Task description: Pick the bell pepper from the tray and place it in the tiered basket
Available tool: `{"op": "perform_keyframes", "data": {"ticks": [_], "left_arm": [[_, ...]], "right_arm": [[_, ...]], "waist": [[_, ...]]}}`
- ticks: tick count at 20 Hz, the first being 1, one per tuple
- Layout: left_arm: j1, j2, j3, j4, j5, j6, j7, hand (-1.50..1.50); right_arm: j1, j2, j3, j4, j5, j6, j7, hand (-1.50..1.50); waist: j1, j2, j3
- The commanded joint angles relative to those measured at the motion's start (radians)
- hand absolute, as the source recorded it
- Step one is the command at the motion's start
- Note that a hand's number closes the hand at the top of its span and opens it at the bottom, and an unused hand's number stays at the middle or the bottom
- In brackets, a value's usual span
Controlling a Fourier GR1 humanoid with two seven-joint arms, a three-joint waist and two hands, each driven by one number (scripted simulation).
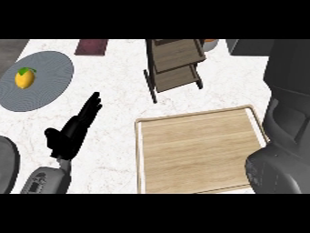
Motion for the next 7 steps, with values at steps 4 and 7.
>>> {"op": "perform_keyframes", "data": {"ticks": [4, 7], "left_arm": [[0.005, -0.024, -0.013, 0.010, -0.018, 0.026, 0.008, 0.00], [0.019, 0.004, 0.005, -0.014, 0.001, 0.003, 0.017, 0.00]], "right_arm": [[0.018, 0.004, 0.143, -0.277, 0.026, 0.196, 0.170, -1.50], [0.011, 0.004, 0.176, -0.362, 0.020, 0.308, 0.173, -1.50]], "waist": [[-0.023, -0.018, 0.002], [-0.009, -0.026, 0.002]]}}
